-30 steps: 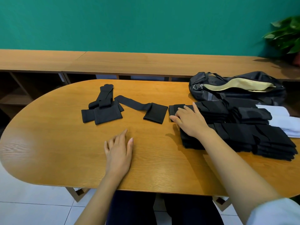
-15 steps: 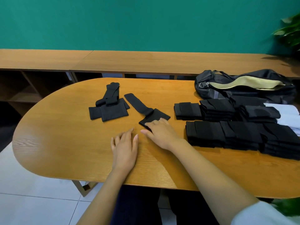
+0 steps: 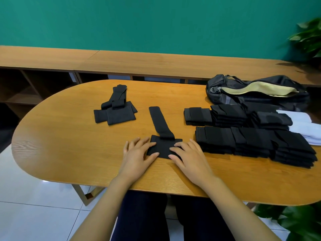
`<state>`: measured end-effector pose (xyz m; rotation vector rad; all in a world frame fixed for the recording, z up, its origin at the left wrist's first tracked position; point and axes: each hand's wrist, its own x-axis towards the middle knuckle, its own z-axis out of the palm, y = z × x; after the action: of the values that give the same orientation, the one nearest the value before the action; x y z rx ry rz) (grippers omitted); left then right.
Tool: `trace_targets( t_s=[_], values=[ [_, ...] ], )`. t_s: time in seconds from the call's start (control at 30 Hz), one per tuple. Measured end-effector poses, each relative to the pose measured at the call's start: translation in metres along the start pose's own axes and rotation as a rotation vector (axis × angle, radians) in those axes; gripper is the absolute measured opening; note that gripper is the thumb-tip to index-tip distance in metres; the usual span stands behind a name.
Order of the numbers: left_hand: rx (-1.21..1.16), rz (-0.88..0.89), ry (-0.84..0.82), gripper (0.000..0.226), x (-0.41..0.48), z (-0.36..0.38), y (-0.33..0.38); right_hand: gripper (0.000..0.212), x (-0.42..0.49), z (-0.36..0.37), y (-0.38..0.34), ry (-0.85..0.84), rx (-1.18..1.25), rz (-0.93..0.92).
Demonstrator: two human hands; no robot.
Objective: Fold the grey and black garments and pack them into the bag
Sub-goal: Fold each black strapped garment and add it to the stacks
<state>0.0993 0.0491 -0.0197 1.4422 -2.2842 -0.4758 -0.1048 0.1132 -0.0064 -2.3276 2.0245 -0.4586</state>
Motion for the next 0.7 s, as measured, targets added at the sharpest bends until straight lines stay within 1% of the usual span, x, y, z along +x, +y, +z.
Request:
trace_targets(
  t_s=[0.1,0.23,0.27,0.37,0.47,0.57,0.7],
  values=[
    [-0.058,0.084,-0.052,0.050,-0.007,-0.002,-0.003,0.058,-0.016,0.001,0.006,0.051,0.055,0.016],
    [-0.087,0.151,-0.046,0.052,-0.017,-0.002,0.000,0.036,-0.025,0.008,0.006,0.177,0.150,0.045],
    [-0.089,0.159,-0.029,0.052,-0.019,-0.001,0.001,0.033,-0.026,0.011,0.006,0.205,0.176,0.054],
    [-0.073,0.186,0.007,0.052,-0.021,0.002,0.003,0.039,-0.028,0.014,0.007,0.271,0.205,0.053],
    [-0.028,0.232,0.052,0.051,-0.023,0.004,0.003,0.038,-0.029,0.012,0.007,0.290,0.226,0.040],
    [-0.036,0.246,0.133,0.054,-0.025,0.007,0.001,0.046,-0.031,0.011,0.006,0.259,0.249,0.028],
    [-0.080,0.224,0.188,0.045,-0.026,0.007,-0.001,0.052,-0.032,0.009,0.005,0.209,0.214,-0.017]
  ],
)
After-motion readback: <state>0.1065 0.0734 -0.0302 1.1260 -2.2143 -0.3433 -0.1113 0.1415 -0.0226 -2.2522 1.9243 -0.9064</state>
